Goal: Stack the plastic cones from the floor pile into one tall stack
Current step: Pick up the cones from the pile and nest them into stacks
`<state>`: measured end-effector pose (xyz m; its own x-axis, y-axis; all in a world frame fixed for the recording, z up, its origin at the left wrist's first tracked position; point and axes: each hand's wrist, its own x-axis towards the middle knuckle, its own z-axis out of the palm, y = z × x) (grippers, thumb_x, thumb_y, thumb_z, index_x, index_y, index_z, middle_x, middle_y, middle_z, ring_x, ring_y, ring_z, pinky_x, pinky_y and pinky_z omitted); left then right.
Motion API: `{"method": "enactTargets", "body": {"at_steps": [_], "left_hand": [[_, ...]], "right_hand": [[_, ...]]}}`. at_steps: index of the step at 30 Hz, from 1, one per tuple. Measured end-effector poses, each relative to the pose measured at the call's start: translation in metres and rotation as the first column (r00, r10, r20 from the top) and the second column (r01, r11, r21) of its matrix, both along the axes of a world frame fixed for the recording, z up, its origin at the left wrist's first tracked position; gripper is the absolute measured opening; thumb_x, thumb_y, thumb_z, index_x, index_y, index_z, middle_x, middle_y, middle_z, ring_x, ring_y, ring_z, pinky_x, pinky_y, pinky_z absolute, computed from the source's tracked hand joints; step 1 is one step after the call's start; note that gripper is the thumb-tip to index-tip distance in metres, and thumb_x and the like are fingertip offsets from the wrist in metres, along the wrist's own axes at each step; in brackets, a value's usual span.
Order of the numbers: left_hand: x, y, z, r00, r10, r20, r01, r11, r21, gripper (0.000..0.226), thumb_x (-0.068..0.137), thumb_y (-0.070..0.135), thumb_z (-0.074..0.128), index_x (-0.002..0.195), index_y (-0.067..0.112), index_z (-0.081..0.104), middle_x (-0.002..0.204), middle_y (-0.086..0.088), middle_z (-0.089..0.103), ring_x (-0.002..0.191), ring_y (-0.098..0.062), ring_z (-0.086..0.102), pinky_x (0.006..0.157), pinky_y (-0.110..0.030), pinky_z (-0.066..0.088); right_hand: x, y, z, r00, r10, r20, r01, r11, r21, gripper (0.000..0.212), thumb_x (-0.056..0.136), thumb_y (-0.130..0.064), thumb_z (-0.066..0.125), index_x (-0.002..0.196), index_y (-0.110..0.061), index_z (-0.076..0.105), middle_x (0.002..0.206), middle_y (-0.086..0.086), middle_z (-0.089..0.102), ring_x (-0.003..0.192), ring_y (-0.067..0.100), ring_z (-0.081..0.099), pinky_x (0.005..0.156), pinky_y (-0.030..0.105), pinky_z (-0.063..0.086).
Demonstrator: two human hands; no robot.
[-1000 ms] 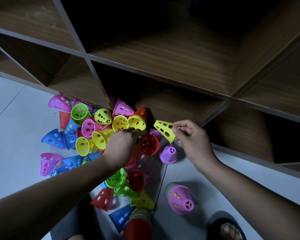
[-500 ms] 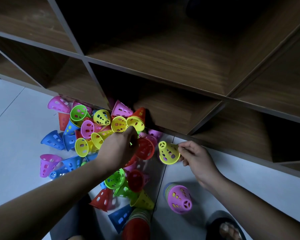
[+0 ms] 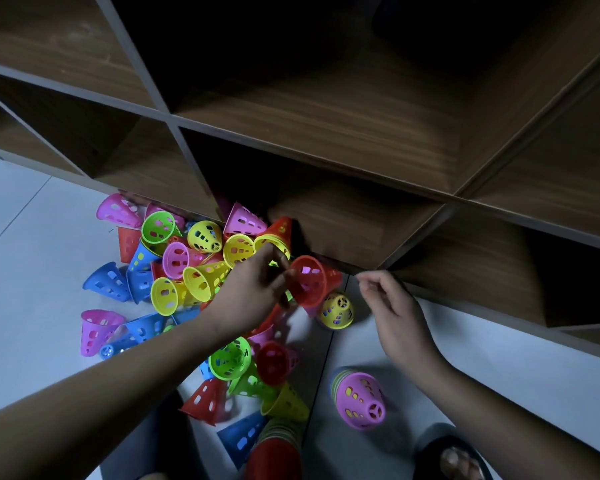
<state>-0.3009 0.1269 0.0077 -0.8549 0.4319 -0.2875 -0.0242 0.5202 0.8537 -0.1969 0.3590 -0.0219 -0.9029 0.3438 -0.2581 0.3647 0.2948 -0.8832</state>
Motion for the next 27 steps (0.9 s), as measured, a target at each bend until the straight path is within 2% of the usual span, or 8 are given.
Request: {"method": "enactTargets", "body": {"at_steps": [2,4,7,9,13,17,22,27], "left_hand": [[0.006,0.009,0.004,0.991,0.042,0.127,-0.055,0.993,0.103,0.013,0.108,0.028,0.06,0.105,0.015,0.056,0.089,-0.007,0.08,0.061,-0.013,0.072,0.055,-0.022,0.049],[0.01,0.016,0.005,0.987,0.024,0.162,-0.05,0.985,0.163,0.015,0.108,0.028,0.059,0.107,0.014,0.055,0.087,-0.011,0.079,0.063,-0.022,0.071,0.056,-0.033,0.055],[0.013,0.021,0.001,0.989,-0.062,0.138,0.027,0.97,0.242,0.013,0.107,0.024,0.062,0.106,0.013,0.055,0.09,-0.013,0.076,0.083,-0.035,0.076,0.082,-0.059,0.062],[0.011,0.021,-0.006,0.99,-0.083,0.113,0.054,0.97,0.235,0.007,0.107,0.019,0.063,0.105,0.014,0.058,0.094,-0.009,0.075,0.088,-0.03,0.077,0.088,-0.059,0.06],[-0.004,0.013,-0.023,0.999,0.021,0.045,-0.025,0.996,0.08,0.013,0.104,0.022,0.066,0.11,0.032,0.061,0.102,0.001,0.078,0.089,-0.021,0.077,0.081,-0.054,0.063],[-0.016,0.002,-0.034,0.979,0.18,-0.092,-0.187,0.98,-0.07,0.027,0.101,0.03,0.07,0.12,0.035,0.051,0.114,0.0,0.075,0.079,-0.014,0.076,0.054,-0.035,0.061],[-0.029,0.002,-0.043,0.938,0.334,-0.087,-0.342,0.935,-0.091,0.051,0.092,0.055,0.075,0.121,0.027,0.043,0.115,-0.001,0.076,0.082,-0.015,0.077,0.063,-0.045,0.066],[-0.051,0.014,-0.044,0.846,0.522,0.109,-0.526,0.851,0.003,0.061,0.08,0.059,0.085,0.114,0.022,0.049,0.099,-0.005,0.075,0.082,-0.022,0.078,0.069,-0.051,0.066]], "right_hand": [[-0.001,-0.009,0.016,0.998,0.053,-0.043,-0.056,0.995,-0.08,0.022,0.101,-0.048,0.059,0.119,-0.037,0.067,0.107,-0.013,0.072,0.1,0.003,0.067,0.086,0.02,0.052],[-0.008,-0.016,0.024,1.0,-0.002,-0.022,-0.004,0.961,-0.278,0.035,0.096,-0.055,0.064,0.126,-0.038,0.066,0.11,-0.014,0.071,0.099,0.007,0.068,0.085,0.028,0.055],[-0.018,-0.02,0.027,0.989,-0.119,0.09,0.149,0.795,-0.588,0.044,0.088,-0.047,0.077,0.126,-0.026,0.068,0.118,0.007,0.069,0.09,0.017,0.068,0.066,0.034,0.053],[-0.021,-0.017,0.028,0.989,-0.129,0.072,0.146,0.794,-0.59,0.043,0.088,-0.042,0.079,0.124,-0.021,0.069,0.114,0.011,0.068,0.084,0.018,0.066,0.06,0.033,0.05],[-0.019,0.001,0.027,0.997,-0.073,-0.003,0.072,0.978,-0.194,0.039,0.086,-0.055,0.076,0.118,-0.036,0.067,0.098,-0.004,0.072,0.076,0.014,0.068,0.066,0.038,0.054],[-0.011,0.008,0.027,0.994,0.097,0.045,-0.106,0.95,0.292,0.046,0.084,-0.057,0.077,0.124,-0.044,0.058,0.104,-0.013,0.067,0.089,0.01,0.064,0.08,0.032,0.054],[-0.002,0.001,0.019,0.944,0.321,0.076,-0.321,0.842,0.434,0.054,0.082,-0.053,0.08,0.126,-0.039,0.053,0.121,-0.024,0.054,0.102,0.008,0.062,0.087,0.036,0.056],[0.002,-0.002,0.012,0.926,0.37,0.08,-0.362,0.804,0.471,0.048,0.082,-0.059,0.074,0.121,-0.038,0.056,0.112,-0.019,0.053,0.081,0.0,0.051,0.077,0.028,0.051]]}}
